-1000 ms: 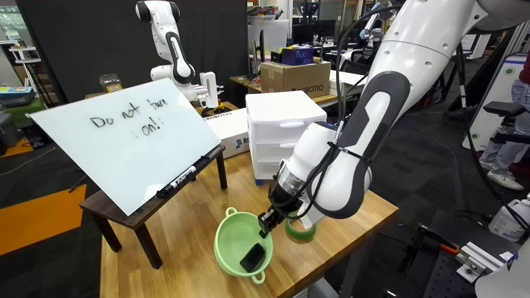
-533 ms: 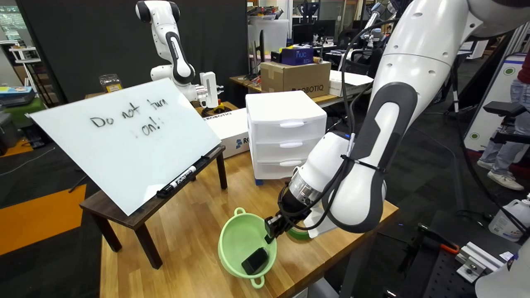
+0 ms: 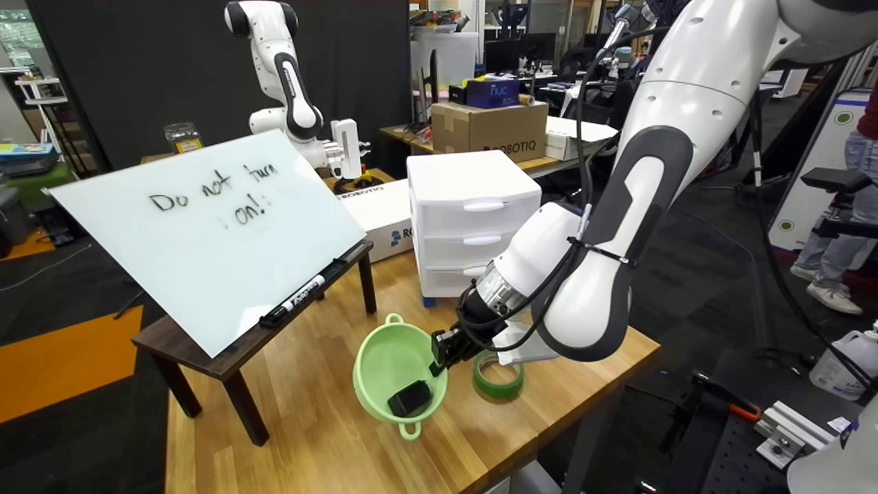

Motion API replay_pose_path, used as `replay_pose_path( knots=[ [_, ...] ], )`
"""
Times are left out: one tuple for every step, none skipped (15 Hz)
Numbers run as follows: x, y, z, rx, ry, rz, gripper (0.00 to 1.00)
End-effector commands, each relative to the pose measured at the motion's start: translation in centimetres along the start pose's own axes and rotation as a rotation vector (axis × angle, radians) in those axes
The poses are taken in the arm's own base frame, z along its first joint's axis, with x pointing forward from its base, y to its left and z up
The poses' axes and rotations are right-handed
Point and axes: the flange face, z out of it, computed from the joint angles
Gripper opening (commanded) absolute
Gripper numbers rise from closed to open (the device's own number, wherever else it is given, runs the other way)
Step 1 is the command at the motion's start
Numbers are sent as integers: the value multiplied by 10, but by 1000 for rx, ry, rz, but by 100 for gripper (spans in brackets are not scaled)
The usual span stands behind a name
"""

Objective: Spill out the black object from the green bowl

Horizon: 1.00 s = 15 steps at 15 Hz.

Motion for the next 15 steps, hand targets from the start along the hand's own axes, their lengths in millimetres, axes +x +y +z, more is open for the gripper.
replay_pose_path(
  knots=[
    [0, -1, 1, 0, -1, 0, 9],
    [-1, -2, 1, 1, -2, 0, 9],
    [-1, -2, 1, 1, -2, 0, 9],
    [-1, -2, 1, 1, -2, 0, 9],
    [-1, -2, 1, 1, -2, 0, 9],
    [-1, -2, 1, 1, -2, 0, 9],
    [-1, -2, 1, 1, -2, 0, 9],
    [-1, -2, 1, 1, -2, 0, 9],
    [-1, -2, 1, 1, -2, 0, 9],
    [-1, -2, 1, 1, -2, 0, 9],
    [-1, -2, 1, 2, -2, 0, 2],
    [1, -1, 0, 6, -2, 29, 2],
    [2, 1, -1, 5, 0, 48, 2],
    [4, 5, -3, 0, 5, 84, 2],
    [6, 10, -5, -8, 13, 122, 2]
  ],
)
